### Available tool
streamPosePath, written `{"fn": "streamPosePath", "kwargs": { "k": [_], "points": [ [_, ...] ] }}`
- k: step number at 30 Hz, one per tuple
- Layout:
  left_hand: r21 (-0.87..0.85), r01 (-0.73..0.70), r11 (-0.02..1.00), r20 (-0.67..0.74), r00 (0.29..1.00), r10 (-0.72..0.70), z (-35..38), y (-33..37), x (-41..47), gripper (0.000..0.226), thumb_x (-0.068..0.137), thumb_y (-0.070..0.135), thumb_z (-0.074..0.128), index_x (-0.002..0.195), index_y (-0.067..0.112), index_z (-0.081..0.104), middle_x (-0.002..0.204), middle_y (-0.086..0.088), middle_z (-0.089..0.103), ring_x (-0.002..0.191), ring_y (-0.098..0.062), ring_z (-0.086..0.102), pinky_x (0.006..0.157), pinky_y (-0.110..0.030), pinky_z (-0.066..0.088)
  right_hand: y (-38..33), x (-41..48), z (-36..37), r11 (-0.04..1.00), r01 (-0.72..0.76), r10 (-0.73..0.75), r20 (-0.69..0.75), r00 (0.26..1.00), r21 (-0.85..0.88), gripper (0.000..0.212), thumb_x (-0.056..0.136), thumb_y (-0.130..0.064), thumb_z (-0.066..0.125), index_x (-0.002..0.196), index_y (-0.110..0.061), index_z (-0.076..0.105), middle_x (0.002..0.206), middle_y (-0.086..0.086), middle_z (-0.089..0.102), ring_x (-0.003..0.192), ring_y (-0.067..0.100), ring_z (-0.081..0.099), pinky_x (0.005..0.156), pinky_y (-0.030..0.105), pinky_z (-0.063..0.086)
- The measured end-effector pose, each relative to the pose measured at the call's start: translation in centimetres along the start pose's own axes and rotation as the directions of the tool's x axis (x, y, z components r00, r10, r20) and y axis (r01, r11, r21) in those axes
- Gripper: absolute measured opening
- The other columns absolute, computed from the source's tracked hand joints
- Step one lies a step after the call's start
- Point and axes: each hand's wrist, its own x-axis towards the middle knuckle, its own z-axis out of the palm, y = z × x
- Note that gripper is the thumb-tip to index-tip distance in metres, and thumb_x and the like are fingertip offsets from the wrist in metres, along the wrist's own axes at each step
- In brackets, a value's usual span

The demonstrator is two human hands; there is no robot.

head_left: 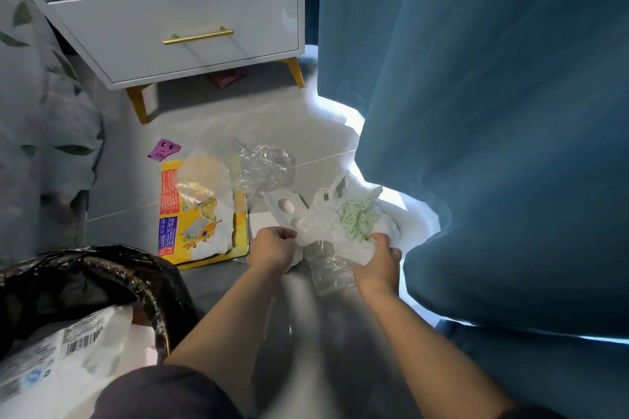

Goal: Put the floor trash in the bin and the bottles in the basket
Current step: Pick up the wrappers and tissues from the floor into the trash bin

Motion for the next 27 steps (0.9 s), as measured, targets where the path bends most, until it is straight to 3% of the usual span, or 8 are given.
{"fn": "streamPosePath", "kwargs": {
  "k": [5,8,11,16,21,24,27],
  "points": [
    [0.002,-0.059,0.998,0.004,0.998,0.059,-1.3,0.5,-1.8,0.031,0.086,0.008,0.050,0.106,0.021,0.069,0.109,0.000,0.068,0.092,-0.017,0.058,0.079,-0.024,0.044,-0.9,-1.1,-2.9,0.998,0.051,-0.052,-0.044,0.998,-0.030,0.050,0.086,-0.005,0.062,0.130,-0.022,0.045,0.129,0.012,0.038,0.082,0.018,0.036,0.069,0.021,0.035],
    [-0.026,-0.081,0.996,0.000,0.997,0.081,-2.0,1.1,-2.9,0.031,0.086,0.006,0.049,0.104,0.019,0.070,0.111,-0.002,0.068,0.102,-0.021,0.060,0.089,-0.029,0.048,-1.8,-1.6,-3.7,0.997,0.080,-0.080,-0.062,0.995,-0.003,0.050,0.085,-0.003,0.059,0.130,-0.021,0.046,0.127,0.014,0.041,0.082,0.020,0.039,0.071,0.022,0.036],
    [-0.039,-0.122,0.992,-0.022,0.992,0.121,-2.7,1.8,-4.0,0.031,0.087,0.004,0.047,0.105,0.015,0.070,0.110,-0.002,0.068,0.104,-0.020,0.059,0.085,-0.023,0.044,-2.8,-2.2,-4.1,0.993,0.099,-0.096,-0.058,0.994,0.060,0.043,0.084,-0.008,0.059,0.124,-0.019,0.048,0.119,0.013,0.043,0.086,0.027,0.047,0.072,0.025,0.041],
    [-0.047,-0.250,0.967,-0.123,0.962,0.243,-4.6,2.8,-6.5,0.026,0.088,0.004,0.049,0.098,0.011,0.072,0.088,0.005,0.062,0.069,-0.003,0.053,0.056,-0.006,0.036,-4.1,-3.3,-5.0,0.969,0.137,-0.124,-0.073,0.990,0.207,0.033,0.079,-0.013,0.065,0.109,-0.021,0.055,0.109,0.010,0.058,0.088,0.027,0.056,0.072,0.025,0.043],
    [-0.128,-0.307,0.943,-0.223,0.935,0.274,-7.5,2.5,-9.0,0.021,0.085,0.007,0.056,0.085,0.019,0.073,0.081,0.002,0.069,0.073,-0.017,0.060,0.069,-0.025,0.046,-5.2,-5.7,-5.9,0.934,0.175,-0.165,-0.060,0.985,0.310,0.034,0.078,-0.008,0.066,0.104,-0.025,0.052,0.098,0.001,0.061,0.081,0.018,0.056,0.057,0.016,0.041],
    [-0.144,-0.338,0.930,-0.240,0.924,0.298,-9.6,1.8,-10.9,0.019,0.083,0.007,0.059,0.083,0.020,0.073,0.073,0.006,0.066,0.067,-0.012,0.058,0.063,-0.023,0.043,-6.2,-8.1,-6.5,0.917,0.226,-0.223,-0.048,0.974,0.328,0.036,0.079,-0.005,0.066,0.101,-0.027,0.049,0.090,-0.008,0.056,0.082,0.015,0.054,0.056,0.012,0.039],
    [-0.170,-0.356,0.919,-0.268,0.914,0.305,-12.2,0.5,-13.5,0.019,0.083,0.009,0.060,0.082,0.022,0.073,0.070,0.008,0.067,0.062,-0.004,0.057,0.059,-0.017,0.041,-7.7,-10.9,-6.3,0.916,0.240,-0.248,-0.017,0.969,0.322,0.032,0.080,-0.012,0.067,0.099,-0.029,0.048,0.094,-0.007,0.057,0.084,0.017,0.055,0.057,0.015,0.040]
  ]
}}
